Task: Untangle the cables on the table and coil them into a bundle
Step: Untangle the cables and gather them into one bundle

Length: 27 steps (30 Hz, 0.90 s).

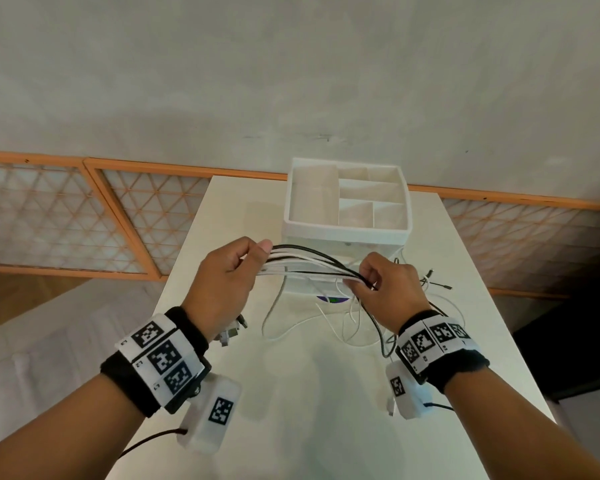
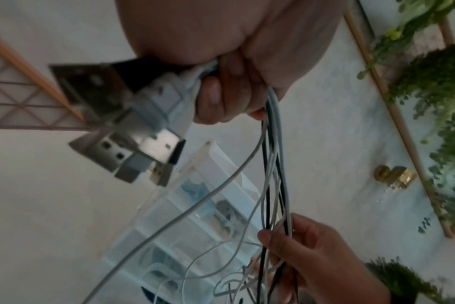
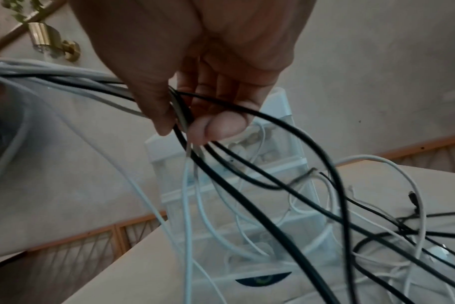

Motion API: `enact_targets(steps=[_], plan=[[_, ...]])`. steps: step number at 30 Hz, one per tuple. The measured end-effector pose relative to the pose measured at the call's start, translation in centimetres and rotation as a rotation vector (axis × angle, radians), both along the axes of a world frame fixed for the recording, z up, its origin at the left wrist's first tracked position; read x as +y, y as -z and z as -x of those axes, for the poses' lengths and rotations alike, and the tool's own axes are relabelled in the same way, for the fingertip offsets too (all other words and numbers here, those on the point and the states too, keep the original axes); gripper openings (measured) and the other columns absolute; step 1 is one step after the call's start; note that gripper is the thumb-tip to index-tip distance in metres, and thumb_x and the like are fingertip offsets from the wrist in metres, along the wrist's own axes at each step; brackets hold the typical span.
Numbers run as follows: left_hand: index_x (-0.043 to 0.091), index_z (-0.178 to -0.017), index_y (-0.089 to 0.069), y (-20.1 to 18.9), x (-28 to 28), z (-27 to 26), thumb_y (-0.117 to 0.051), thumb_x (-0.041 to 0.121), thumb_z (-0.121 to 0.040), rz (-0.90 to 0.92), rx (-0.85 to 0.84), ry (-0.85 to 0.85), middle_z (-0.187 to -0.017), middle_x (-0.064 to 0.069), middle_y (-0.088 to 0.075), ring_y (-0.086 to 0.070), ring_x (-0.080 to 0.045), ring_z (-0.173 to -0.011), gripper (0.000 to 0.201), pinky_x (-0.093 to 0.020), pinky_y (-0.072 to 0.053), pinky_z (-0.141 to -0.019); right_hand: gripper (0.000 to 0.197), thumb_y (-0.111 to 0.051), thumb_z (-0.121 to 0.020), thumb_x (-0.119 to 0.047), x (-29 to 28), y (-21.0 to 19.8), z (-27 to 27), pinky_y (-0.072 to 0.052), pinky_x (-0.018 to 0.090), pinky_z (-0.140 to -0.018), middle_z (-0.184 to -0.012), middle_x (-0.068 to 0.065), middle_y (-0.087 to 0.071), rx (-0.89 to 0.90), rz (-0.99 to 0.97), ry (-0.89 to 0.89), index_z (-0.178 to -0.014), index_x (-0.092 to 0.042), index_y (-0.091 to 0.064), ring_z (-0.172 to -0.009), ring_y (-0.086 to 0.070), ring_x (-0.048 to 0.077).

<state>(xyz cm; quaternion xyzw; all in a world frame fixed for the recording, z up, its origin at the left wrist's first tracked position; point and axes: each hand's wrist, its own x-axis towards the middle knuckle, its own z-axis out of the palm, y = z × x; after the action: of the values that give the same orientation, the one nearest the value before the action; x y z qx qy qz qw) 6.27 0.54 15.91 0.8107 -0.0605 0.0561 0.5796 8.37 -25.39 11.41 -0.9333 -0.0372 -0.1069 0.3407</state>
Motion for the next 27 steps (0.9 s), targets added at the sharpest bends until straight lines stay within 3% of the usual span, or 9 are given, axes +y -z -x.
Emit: enact_targets(steps=[4, 8, 13, 15, 19, 21, 24, 25, 27], plan=[[0.025, -0.055, -0.042, -0.2, -0.7, -0.8, -0.054, 0.039, -0.099, 0.083, 0.019, -0.063, -0.044, 0.011, -0.029, -0.024, -0.01, -0.041, 0.048, -0.025, -0.023, -0.05, 0.029, -0.073, -0.086, -0.034, 0.2, 1.1, -0.1, -0.044, 0.028, -0.054, -0.053, -0.008, -0.052, 0.057, 0.051, 0.004, -0.071, -0.025, -0.05, -0.053, -0.048, 0.01], [0.022, -0.057, -0.043, -1.3, -0.6, -1.6, -0.056, 0.04, -0.098, 0.198, 0.054, -0.152, -0.042, 0.012, -0.027, -0.021, -0.01, -0.038, 0.046, -0.023, -0.02, -0.047, 0.036, -0.06, -0.092, -0.043, -1.3, 3.0, 0.4, -0.04, 0.03, -0.059, -0.061, -0.005, -0.054, 0.316, 0.227, -0.089, -0.065, -0.023, -0.046, -0.063, -0.052, 0.017], [0.013, -0.066, -0.043, -3.4, 1.4, -3.1, -0.055, 0.037, -0.098, 0.281, 0.066, -0.24, -0.041, 0.012, -0.024, -0.018, -0.01, -0.036, 0.042, -0.018, -0.019, -0.041, 0.033, -0.04, -0.101, -0.047, -5.5, 4.4, 1.1, -0.046, 0.035, -0.08, -0.101, 0.008, -0.068, 0.567, 0.469, 0.065, -0.082, -0.025, -0.057, -0.1, -0.063, 0.031], [0.008, -0.069, -0.044, -3.3, 1.6, -3.3, -0.054, 0.039, -0.099, 0.226, 0.068, -0.229, -0.04, 0.01, -0.026, -0.019, -0.01, -0.034, 0.044, -0.017, -0.02, -0.041, 0.041, -0.037, -0.102, -0.048, -6.4, 3.3, 0.7, -0.048, 0.038, -0.079, -0.103, 0.016, -0.07, 0.464, 0.403, 0.242, -0.096, -0.019, -0.065, -0.096, -0.064, 0.037], [0.015, -0.059, -0.032, -2.6, 1.3, -3.2, -0.053, 0.04, -0.099, 0.154, 0.103, -0.265, -0.049, -0.001, -0.028, -0.021, -0.012, -0.036, 0.051, -0.019, -0.022, -0.042, 0.033, -0.045, -0.101, -0.033, -6.8, 0.2, 0.0, -0.036, 0.036, -0.071, -0.093, 0.021, -0.07, 0.033, 0.005, 0.539, -0.092, -0.008, -0.064, -0.09, -0.06, 0.04], [0.013, -0.062, -0.036, -2.8, 1.2, -3.2, -0.053, 0.041, -0.099, 0.194, 0.103, -0.268, -0.049, 0.0, -0.028, -0.022, -0.012, -0.037, 0.049, -0.02, -0.023, -0.042, 0.029, -0.047, -0.098, -0.04, -6.1, -0.5, 0.5, -0.04, 0.035, -0.074, -0.097, 0.014, -0.07, 0.166, 0.067, 0.456, -0.092, -0.016, -0.062, -0.09, -0.059, 0.035], [0.005, -0.078, -0.054, -3.7, 1.0, -3.1, -0.054, 0.04, -0.098, 0.251, 0.092, -0.24, -0.041, 0.009, -0.027, -0.022, -0.011, -0.037, 0.041, -0.02, -0.022, -0.043, 0.029, -0.06, -0.084, -0.053, -4.6, 0.3, 2.0, -0.046, 0.038, -0.093, -0.12, -0.003, -0.066, 0.51, 0.559, 0.139, -0.107, -0.037, -0.062, -0.108, -0.059, 0.025], [0.006, -0.081, -0.055, -4.1, 0.8, -3.0, -0.054, 0.04, -0.098, 0.255, 0.085, -0.223, -0.04, 0.012, -0.026, -0.022, -0.011, -0.037, 0.038, -0.02, -0.022, -0.043, 0.039, -0.063, -0.081, -0.054, -4.0, 0.6, 2.2, -0.042, 0.038, -0.098, -0.127, -0.008, -0.062, 0.488, 0.587, 0.072, -0.117, -0.04, -0.06, -0.116, -0.055, 0.022], [0.01, -0.079, -0.05, -4.7, 0.3, -2.8, -0.055, 0.039, -0.098, 0.28, 0.066, -0.169, -0.039, 0.014, -0.023, -0.019, -0.01, -0.037, 0.035, -0.021, -0.019, -0.042, 0.054, -0.071, -0.079, -0.049, -2.0, 0.3, 2.6, -0.039, 0.038, -0.102, -0.132, -0.012, -0.059, 0.308, 0.354, -0.037, -0.129, -0.038, -0.054, -0.118, -0.052, 0.017]])
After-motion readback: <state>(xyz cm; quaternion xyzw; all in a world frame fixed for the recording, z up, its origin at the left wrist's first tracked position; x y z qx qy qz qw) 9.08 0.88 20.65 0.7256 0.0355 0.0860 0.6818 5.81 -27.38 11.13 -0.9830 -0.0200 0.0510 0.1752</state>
